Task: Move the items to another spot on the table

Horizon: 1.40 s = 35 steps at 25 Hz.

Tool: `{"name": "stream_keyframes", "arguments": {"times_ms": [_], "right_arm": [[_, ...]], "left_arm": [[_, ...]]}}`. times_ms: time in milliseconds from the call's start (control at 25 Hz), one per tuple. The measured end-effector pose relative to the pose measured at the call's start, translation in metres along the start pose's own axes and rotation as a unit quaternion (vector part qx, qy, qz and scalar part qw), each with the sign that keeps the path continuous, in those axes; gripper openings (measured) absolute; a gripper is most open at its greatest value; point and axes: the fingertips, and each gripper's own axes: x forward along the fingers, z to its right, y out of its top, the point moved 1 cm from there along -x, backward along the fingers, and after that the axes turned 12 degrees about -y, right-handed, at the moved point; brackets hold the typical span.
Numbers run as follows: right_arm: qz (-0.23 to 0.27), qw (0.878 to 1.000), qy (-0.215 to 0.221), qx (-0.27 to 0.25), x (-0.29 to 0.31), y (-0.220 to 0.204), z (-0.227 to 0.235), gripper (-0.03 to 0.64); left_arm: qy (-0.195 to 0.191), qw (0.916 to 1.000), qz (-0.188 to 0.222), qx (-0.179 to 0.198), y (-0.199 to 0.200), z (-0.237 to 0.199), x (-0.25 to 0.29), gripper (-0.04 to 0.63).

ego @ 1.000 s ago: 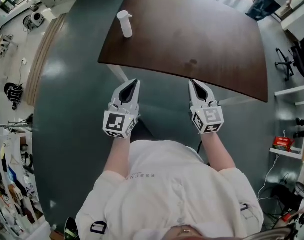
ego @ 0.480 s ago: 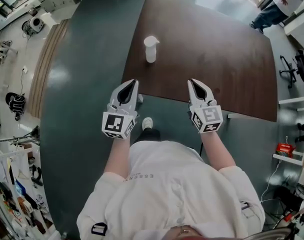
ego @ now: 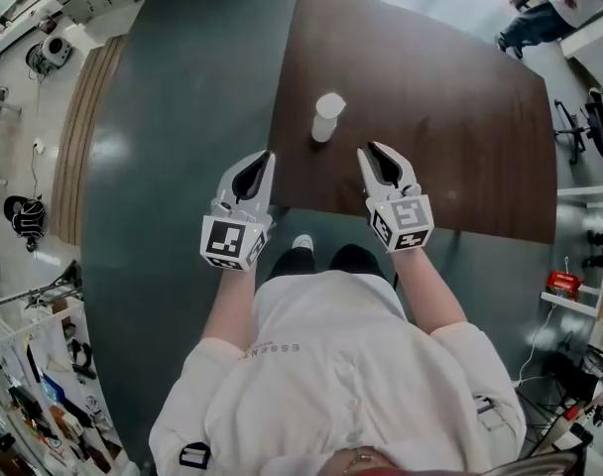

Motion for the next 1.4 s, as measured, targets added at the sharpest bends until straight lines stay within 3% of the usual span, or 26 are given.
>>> {"name": "stream_keyframes", "arguments": {"times_ms": [200,640,960,1200,1400], "right_arm": [[-0.017,1.000,0.007,0.007,0.024,-0.014,-0.010,0.219],[-0.097,0.993,0.064,0.037,0.092,-0.060,-0.019,0.330],[-0.112,0.990,0.081,0.039,0.131,-0.082,-0.029,0.339],[-0.099,0.989,0.103,0.038,0.142,-0.065,-0.036,0.339],[-0.085,0.990,0.116,0.013,0.141,-0.061,-0.042,0.256]], "left_arm": [[-0.008,0.9999,-0.006,-0.013,-0.011,-0.006,0.008,0.011],[0.020,0.9974,-0.048,-0.050,-0.052,-0.032,0.029,0.011],[0.028,0.9941,-0.065,-0.083,-0.079,-0.032,0.050,0.011],[0.045,0.9904,-0.079,-0.103,-0.082,-0.035,0.042,0.011],[0.058,0.9899,-0.074,-0.106,-0.079,-0.041,0.035,0.011]]}}
